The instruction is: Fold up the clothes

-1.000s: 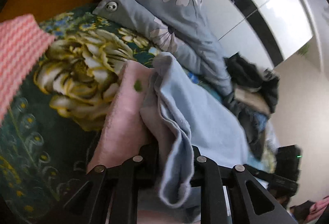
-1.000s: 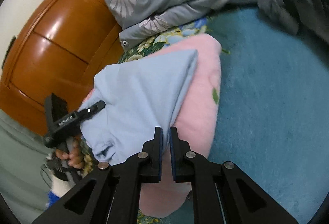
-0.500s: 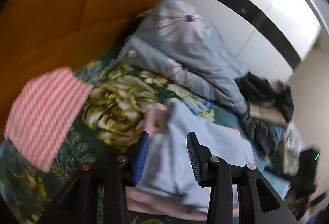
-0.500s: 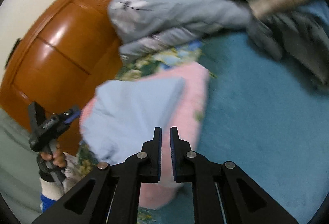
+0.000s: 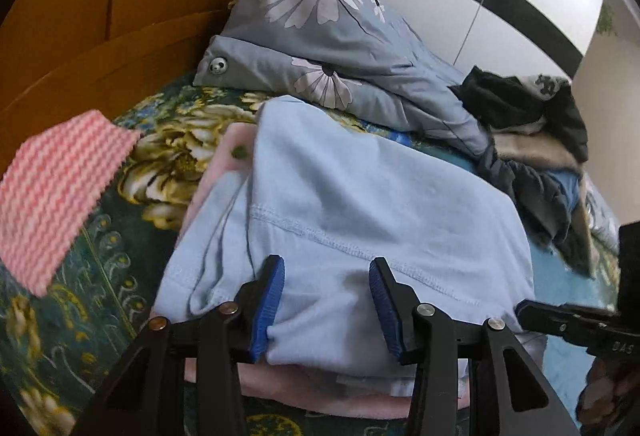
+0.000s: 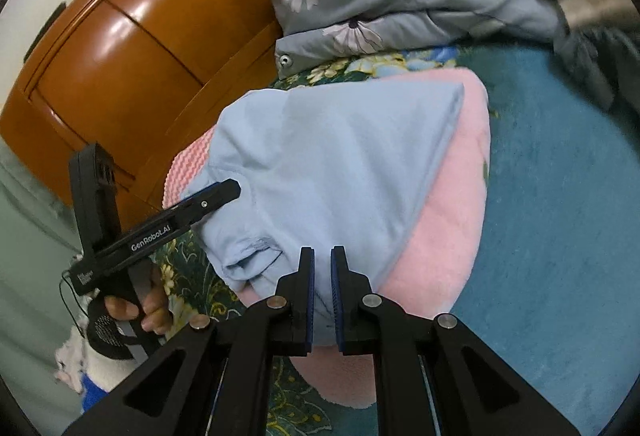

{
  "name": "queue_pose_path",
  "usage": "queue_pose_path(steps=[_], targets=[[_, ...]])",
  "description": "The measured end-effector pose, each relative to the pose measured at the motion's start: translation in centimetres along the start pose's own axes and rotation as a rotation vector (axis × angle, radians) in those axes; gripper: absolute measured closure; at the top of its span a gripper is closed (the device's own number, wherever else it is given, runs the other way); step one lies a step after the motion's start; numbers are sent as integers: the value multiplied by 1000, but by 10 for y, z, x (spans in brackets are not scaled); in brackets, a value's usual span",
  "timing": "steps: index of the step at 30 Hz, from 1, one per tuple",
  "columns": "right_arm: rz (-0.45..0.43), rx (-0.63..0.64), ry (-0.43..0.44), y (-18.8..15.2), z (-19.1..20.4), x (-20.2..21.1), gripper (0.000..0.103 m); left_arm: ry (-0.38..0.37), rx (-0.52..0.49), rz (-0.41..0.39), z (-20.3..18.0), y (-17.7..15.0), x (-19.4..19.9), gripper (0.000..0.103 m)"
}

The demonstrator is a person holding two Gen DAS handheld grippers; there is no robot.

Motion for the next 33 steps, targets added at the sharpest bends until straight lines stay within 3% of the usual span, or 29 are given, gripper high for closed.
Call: queue_pose_path(steps=[5,7,10,15,17,21,25,30,33], targets=[[-57,31,6,-9,7,21,95,42,43,-89,-8,-11,22,54],[-87,69,-1,-19,9,33,95,55,41,-126,-13,-27,35,47],[-106,92,-21,-40,10,41,95,84,30,-139,-18,-60,48,43],[-73,132,-56,-79,14,30,95,165,53,-122,-19,-107,49,43],[-54,159,-109,-90,15,24,95,187,70,-119,-19,-117,47,42],[-37,188,-215,-102,6,17,95,241,83,-88,-23,-136,35,30],[-28,207,-299,-111,-5,11,82,304,20,-52,-34,-143,21,20],[-47,219,-341,-112,-7,10,81,356,-49,-23,-45,-147,9,9],[-65,226,-390,-111,-6,11,80,375,-21,-24,-44,-149,11,5]])
Point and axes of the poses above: each gripper's, at about its wrist camera, not at the fingertips, and x roughly against the way its jaws point, z to its left, y to its top, the point moved 6 cm from there along -x, roughly the way its jaws point, and after that the axes turned 6 degrees about x, right-handed, at the moved point
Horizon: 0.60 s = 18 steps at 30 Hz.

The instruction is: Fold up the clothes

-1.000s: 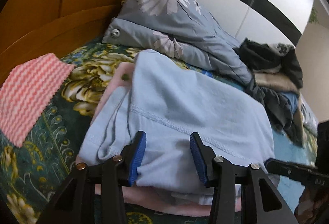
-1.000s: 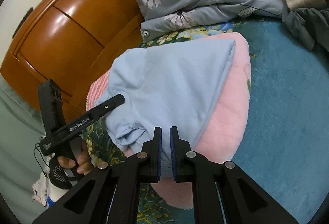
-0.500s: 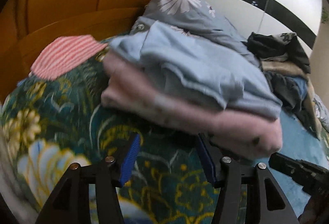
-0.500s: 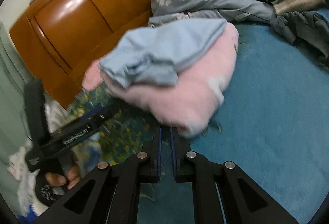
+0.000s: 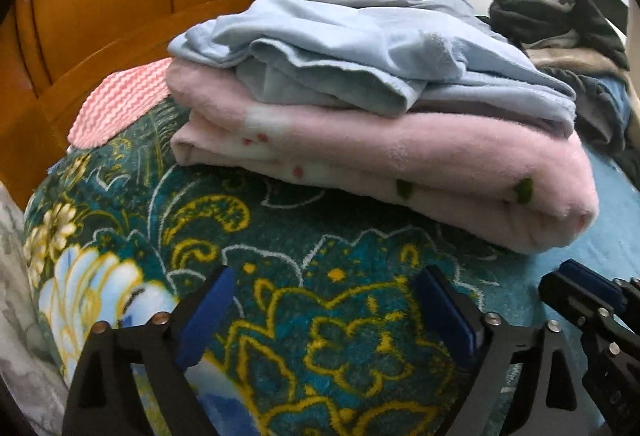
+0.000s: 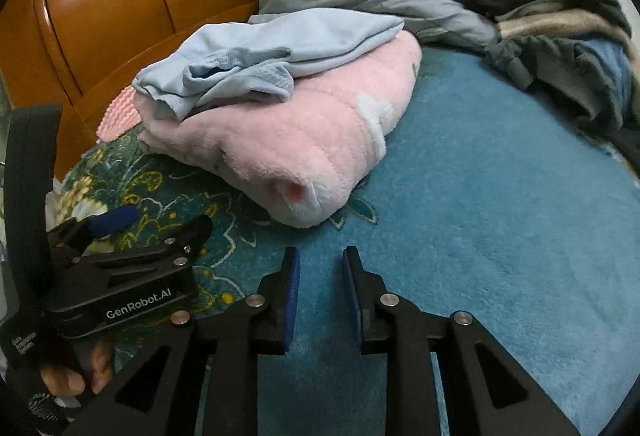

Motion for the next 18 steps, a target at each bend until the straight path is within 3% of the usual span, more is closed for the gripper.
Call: queue_pose_path(steps=[2,4,7,14,18], targets=[[-13,-10,-45,0,-3,3,75,9,18,2,1,-2,1,3],[-12,-20,-63,0,-6,2,63,29,11,2,0,-3,0,0],[4,-24,-59,-1,-8,-3,63,35,8,3,-1,-3,-1,0],[21,13,-36,0,-2,-10,44,34,9,12,-2,-4,-4,0],[24,26,-48,0,0,-11,43,26,15,13,0,-5,-5,0]])
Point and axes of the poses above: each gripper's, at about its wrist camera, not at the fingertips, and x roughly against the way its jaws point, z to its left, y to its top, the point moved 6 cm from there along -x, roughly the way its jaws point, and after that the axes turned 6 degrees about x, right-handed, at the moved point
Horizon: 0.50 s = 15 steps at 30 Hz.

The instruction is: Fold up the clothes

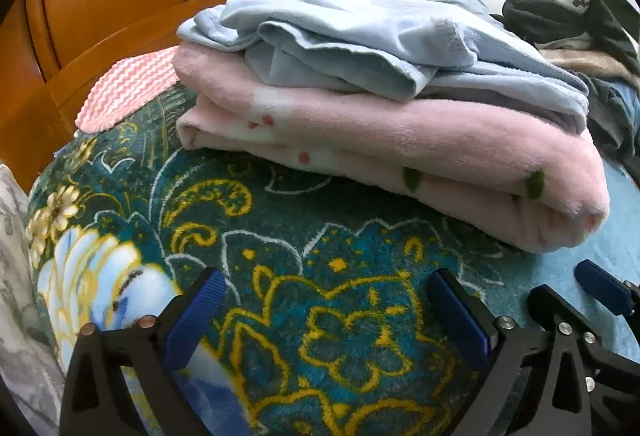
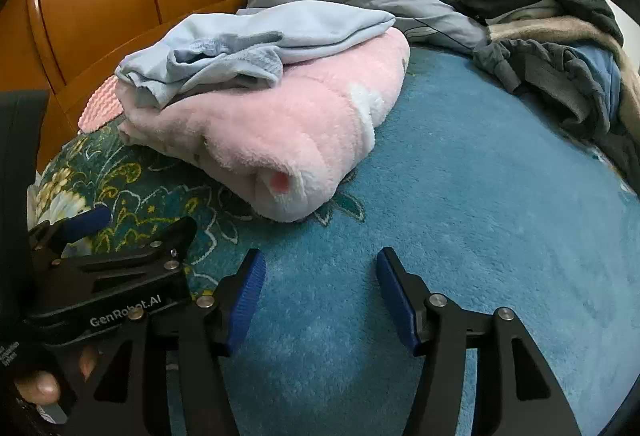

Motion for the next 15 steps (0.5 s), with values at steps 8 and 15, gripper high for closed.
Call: queue_pose_path(steps=[8,15], targets=[[2,0,-54,-1,-2,0,32,3,-4,-3,-6,-2,2,0],[16,-27,-62,-2,-9,-2,22,-3,3,-3,2,2,-5,0]])
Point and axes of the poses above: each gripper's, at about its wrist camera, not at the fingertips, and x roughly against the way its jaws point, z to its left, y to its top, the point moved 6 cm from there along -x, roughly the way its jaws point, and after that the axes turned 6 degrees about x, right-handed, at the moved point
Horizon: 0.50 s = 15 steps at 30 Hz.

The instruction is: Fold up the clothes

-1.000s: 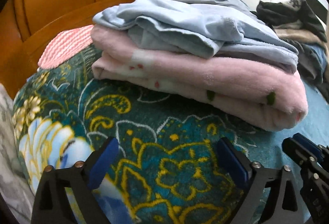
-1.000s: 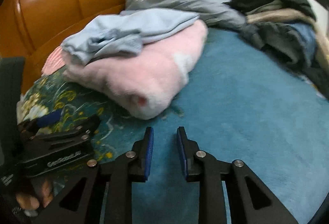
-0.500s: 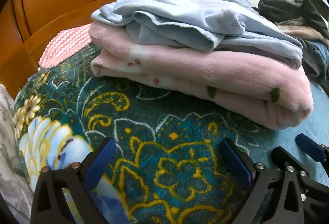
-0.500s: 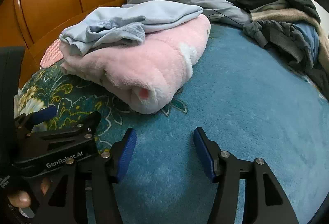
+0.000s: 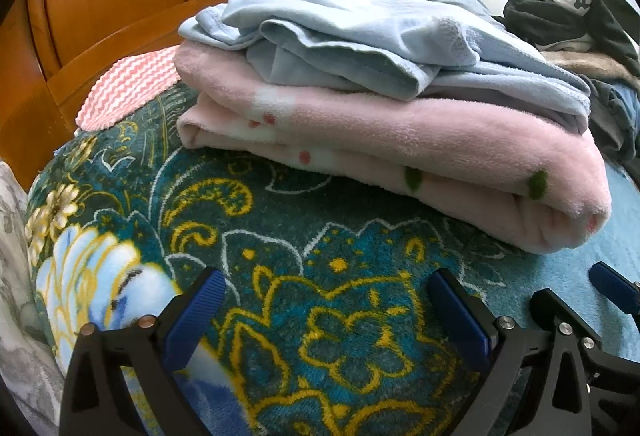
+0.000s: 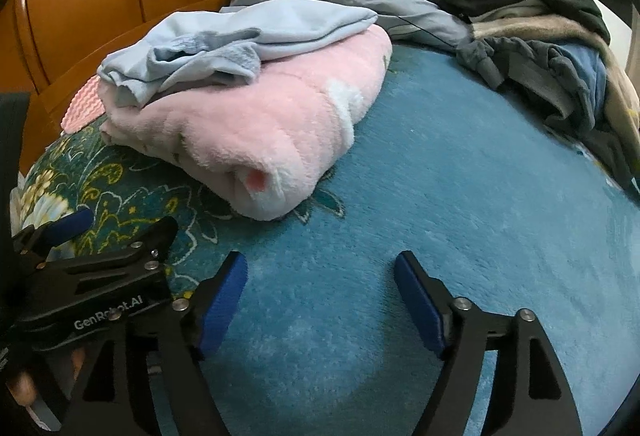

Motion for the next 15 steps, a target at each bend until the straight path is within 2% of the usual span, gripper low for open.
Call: queue_pose_path(steps=[15], targets=[[3,-12,7,-4,3,4,17,-3,1,0,1,1,-1,0]])
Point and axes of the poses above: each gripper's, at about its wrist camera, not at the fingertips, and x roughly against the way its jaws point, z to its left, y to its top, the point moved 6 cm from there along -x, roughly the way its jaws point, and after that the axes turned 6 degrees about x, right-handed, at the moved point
